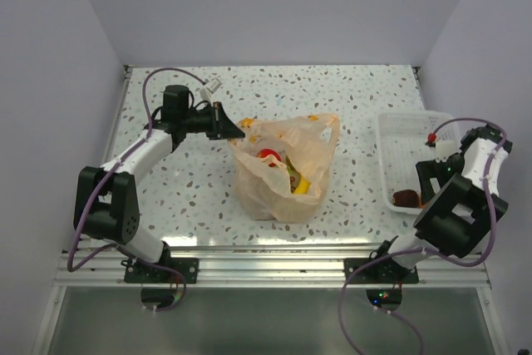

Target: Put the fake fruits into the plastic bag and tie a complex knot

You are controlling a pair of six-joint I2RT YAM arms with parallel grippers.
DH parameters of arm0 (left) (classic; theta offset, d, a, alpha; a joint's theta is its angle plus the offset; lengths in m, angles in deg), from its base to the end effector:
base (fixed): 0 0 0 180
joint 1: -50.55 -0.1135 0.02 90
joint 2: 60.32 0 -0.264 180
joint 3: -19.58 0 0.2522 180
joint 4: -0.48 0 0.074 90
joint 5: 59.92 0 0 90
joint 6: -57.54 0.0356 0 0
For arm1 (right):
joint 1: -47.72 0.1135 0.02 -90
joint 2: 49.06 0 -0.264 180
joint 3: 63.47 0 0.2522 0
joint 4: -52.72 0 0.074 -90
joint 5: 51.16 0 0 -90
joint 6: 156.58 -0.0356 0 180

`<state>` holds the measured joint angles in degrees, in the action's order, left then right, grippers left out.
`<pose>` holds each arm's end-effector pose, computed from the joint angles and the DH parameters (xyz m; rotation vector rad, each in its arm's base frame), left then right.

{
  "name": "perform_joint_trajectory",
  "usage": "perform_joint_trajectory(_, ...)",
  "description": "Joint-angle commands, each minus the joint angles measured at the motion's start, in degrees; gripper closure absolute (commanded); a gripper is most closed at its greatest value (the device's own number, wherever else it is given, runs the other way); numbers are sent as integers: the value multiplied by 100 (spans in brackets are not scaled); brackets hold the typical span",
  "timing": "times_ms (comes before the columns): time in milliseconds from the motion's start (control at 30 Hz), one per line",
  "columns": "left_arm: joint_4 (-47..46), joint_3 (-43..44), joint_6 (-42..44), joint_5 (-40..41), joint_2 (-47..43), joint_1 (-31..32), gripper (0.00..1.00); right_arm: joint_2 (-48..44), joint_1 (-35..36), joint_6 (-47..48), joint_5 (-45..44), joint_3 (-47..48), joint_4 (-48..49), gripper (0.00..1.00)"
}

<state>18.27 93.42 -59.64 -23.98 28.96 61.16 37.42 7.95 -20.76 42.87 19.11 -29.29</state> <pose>0.3281 -0.0908 0.2583 0.2717 2.1725 -1.3881 0.2039 -0.1665 0.2506 -0.1643 3.0370 0.0047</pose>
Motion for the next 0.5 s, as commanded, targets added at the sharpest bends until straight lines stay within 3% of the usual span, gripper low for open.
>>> perform_joint_trajectory(0, -87, 84, 134, -131, -147, -42, 100, 194, 4, 155, -394, -281, 637, 7)
perform_joint_trajectory(300, -113, 39, 134, -122, -112, -42, 100, 817, -5, -12, -430, -554, 1446, 16)
perform_joint_trajectory(433, -122, 48, 143, -113, -94, -42, 100, 932, -4, -108, -290, -440, 1437, 29)
perform_joint_trajectory(467, -122, 48, 143, -122, -86, -42, 100, 932, -5, -109, -246, -335, 1411, 38)
